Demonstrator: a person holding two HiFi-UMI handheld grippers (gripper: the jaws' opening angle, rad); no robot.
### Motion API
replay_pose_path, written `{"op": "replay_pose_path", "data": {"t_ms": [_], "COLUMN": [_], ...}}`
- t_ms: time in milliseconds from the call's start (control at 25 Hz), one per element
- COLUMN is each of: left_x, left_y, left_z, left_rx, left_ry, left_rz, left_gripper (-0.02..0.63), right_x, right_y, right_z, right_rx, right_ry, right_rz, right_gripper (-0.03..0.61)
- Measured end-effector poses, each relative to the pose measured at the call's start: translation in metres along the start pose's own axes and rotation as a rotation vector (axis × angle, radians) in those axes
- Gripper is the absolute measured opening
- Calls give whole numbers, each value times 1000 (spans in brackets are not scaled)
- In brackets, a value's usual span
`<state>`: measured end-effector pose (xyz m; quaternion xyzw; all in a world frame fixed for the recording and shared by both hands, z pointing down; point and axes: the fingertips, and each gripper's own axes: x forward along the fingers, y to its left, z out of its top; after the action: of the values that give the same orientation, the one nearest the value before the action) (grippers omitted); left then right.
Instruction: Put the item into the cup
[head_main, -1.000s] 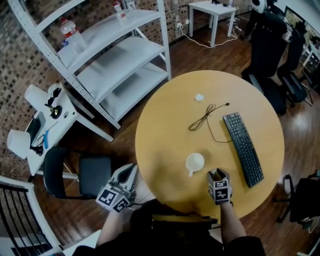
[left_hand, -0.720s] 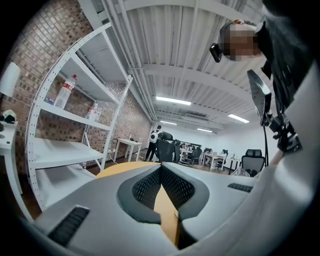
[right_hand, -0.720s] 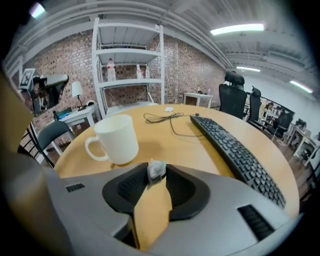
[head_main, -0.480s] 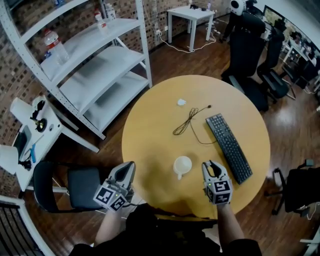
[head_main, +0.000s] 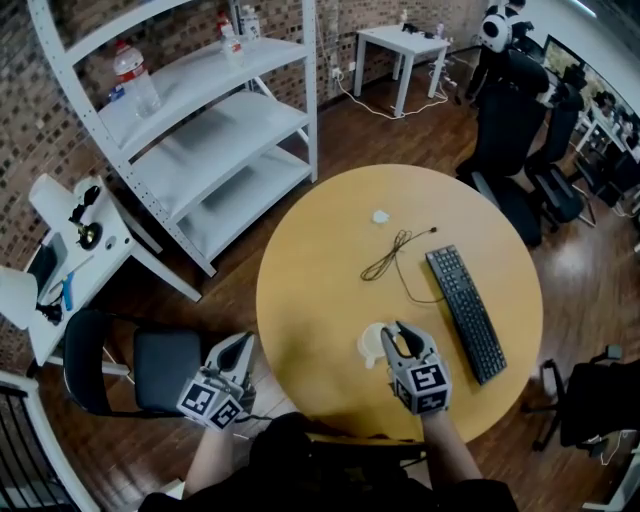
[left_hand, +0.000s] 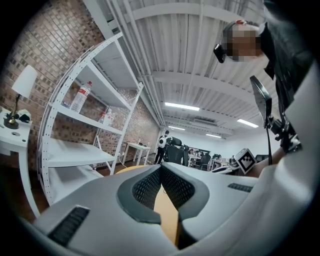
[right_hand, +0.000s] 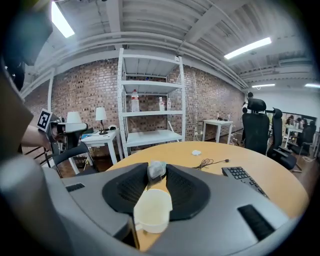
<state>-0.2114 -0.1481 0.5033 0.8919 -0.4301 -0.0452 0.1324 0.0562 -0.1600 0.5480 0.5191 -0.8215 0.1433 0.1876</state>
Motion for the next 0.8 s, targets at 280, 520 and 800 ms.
{"op": "replay_pose_path", "data": {"t_ms": [280,520,800], "left_x": [-25,-29,-14], "left_y": [24,26,25], "left_z": [-8,-6,-5], "left_rx": [-19,-14,6], "left_ry": [3,10,36], "left_rz": [54,40,-13], "left_gripper": [-8,-8,-8], "right_x": [21,22,-6], "right_y": [4,3,-15], "right_z": [-32,-48,-31], "right_rx": [-5,31,166], "right_ry": [105,146,-10], "right_rz": [-17,-27,-111], "right_gripper": [130,204,204]}}
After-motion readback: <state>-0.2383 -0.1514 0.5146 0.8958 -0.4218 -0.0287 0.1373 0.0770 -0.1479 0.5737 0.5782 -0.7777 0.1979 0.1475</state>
